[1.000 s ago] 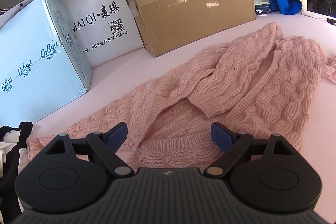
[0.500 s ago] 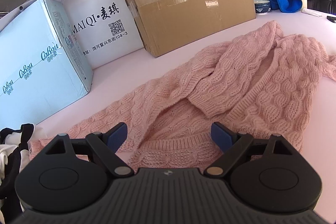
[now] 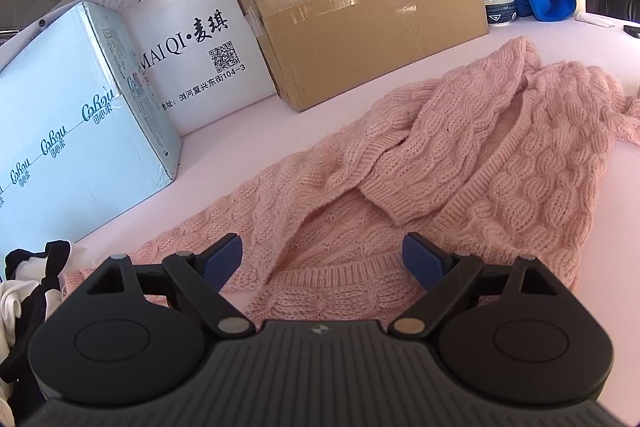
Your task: Fold clothes
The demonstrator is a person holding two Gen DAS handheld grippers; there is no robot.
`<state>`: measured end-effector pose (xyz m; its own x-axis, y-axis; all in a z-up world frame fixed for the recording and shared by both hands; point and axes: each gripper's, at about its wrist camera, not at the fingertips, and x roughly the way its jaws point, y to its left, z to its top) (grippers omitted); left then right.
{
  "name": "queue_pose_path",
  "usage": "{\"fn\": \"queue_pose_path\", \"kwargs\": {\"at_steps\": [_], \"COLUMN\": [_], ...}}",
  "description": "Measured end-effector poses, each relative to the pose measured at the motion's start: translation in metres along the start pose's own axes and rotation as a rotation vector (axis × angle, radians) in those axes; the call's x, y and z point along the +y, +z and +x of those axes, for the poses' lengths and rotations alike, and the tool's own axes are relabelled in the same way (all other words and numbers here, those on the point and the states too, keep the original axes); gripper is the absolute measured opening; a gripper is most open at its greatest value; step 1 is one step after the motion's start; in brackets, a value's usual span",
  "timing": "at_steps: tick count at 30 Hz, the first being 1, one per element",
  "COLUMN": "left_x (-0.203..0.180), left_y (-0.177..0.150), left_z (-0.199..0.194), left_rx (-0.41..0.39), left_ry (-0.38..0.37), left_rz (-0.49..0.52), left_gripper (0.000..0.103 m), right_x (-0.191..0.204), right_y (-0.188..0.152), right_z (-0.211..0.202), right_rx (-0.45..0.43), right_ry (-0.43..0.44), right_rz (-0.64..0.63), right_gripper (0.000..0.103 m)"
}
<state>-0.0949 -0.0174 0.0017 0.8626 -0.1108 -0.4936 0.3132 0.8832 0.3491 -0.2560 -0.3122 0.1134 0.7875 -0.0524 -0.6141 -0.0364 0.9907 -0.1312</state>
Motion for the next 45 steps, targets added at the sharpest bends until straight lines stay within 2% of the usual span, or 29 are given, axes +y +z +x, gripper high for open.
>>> {"fn": "queue_pose_path", "kwargs": {"at_steps": [11, 21, 31, 37, 42, 43, 45], "left_x": [-0.004, -0.003, 0.006, 0.022, 0.037, 0.040, 0.039], "left_y": [0.000, -0.001, 0.000, 0.001, 0.001, 0.001, 0.001], "left_z": [-0.002, -0.003, 0.002, 0.000, 0.004, 0.004, 0.003], "left_rx": [-0.009, -0.006, 0.013, 0.015, 0.040, 0.042, 0.038], "left_ry": [0.029, 0.029, 0.015, 0.038, 0.042, 0.039, 0.024], "left_rz": [0.021, 0.016, -0.029, -0.092, -0.162, -0.171, -0.174], "left_gripper": [0.086, 0.086, 0.086, 0.086, 0.086, 0.086, 0.086], "right_x": [0.035, 0.083, 0.128, 0.172, 0.176, 0.171, 0.151], "right_y": [0.042, 0.084, 0.126, 0.142, 0.151, 0.152, 0.148], "right_z": [0.015, 0.057, 0.102, 0.140, 0.157, 0.159, 0.159], "right_rx": [-0.051, -0.071, -0.061, -0.048, -0.027, -0.021, -0.016], "right_ry": [0.015, 0.062, 0.108, 0.161, 0.253, 0.273, 0.288], "right_rz": [-0.098, -0.200, -0.316, -0.383, -0.341, -0.318, -0.267], "right_gripper": [0.006, 0.006, 0.006, 0.006, 0.008, 0.013, 0.015]}}
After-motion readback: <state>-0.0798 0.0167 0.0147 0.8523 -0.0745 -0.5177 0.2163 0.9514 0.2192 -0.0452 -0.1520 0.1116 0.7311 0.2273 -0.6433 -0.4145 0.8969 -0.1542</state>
